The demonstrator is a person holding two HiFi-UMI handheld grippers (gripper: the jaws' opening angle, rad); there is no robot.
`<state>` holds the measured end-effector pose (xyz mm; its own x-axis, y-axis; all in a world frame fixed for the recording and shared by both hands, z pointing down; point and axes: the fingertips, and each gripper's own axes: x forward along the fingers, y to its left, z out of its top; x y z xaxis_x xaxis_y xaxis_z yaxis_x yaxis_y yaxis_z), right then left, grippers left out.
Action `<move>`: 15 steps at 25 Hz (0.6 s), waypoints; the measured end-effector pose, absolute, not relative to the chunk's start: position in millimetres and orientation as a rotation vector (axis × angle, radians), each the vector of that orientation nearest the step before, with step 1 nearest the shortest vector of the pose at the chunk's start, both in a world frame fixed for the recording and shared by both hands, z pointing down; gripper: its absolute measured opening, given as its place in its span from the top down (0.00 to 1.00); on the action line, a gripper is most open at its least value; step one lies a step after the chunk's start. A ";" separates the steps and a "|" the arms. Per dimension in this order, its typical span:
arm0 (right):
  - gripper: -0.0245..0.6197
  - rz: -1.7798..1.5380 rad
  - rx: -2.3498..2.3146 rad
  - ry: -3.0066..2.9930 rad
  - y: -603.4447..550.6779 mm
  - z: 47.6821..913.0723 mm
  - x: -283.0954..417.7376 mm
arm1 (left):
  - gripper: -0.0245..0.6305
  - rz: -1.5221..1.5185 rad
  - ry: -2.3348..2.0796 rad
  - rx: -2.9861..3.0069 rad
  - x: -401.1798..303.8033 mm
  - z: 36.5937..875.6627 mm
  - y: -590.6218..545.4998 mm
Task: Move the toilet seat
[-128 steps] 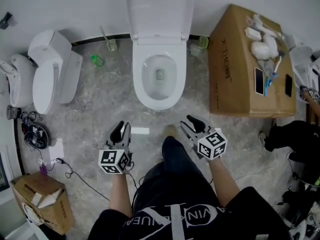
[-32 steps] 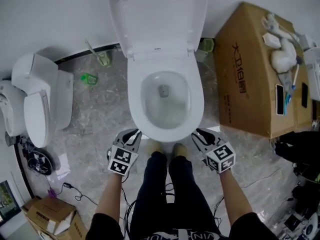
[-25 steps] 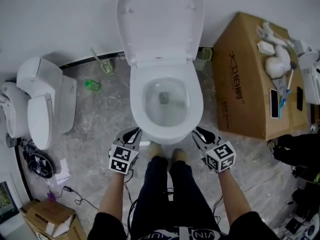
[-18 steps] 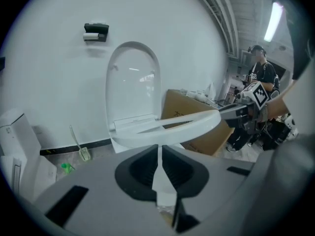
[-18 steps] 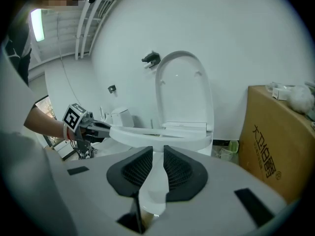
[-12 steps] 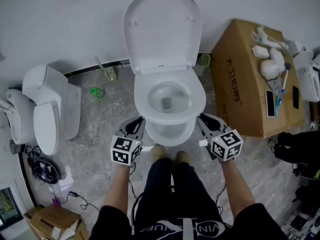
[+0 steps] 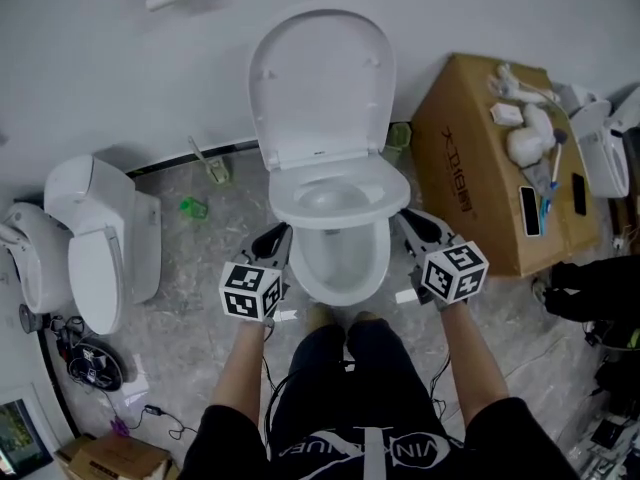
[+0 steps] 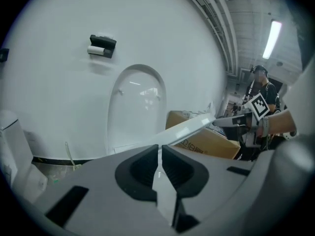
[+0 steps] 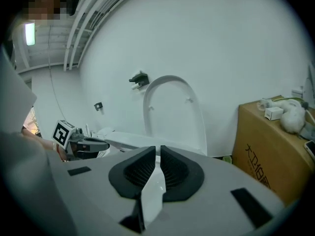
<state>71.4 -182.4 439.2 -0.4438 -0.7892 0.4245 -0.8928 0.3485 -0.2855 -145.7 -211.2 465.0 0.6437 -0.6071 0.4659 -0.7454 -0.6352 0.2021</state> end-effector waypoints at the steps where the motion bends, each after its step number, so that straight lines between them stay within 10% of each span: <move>1: 0.90 0.722 1.538 -2.405 -187.1 436.2 71.5 | 0.92 0.499 -1.074 2.490 -145.7 461.9 -215.6; 15: 0.91 0.720 1.598 -2.508 -267.4 393.0 78.0 | 0.93 0.346 -1.245 2.429 -143.2 420.4 -290.5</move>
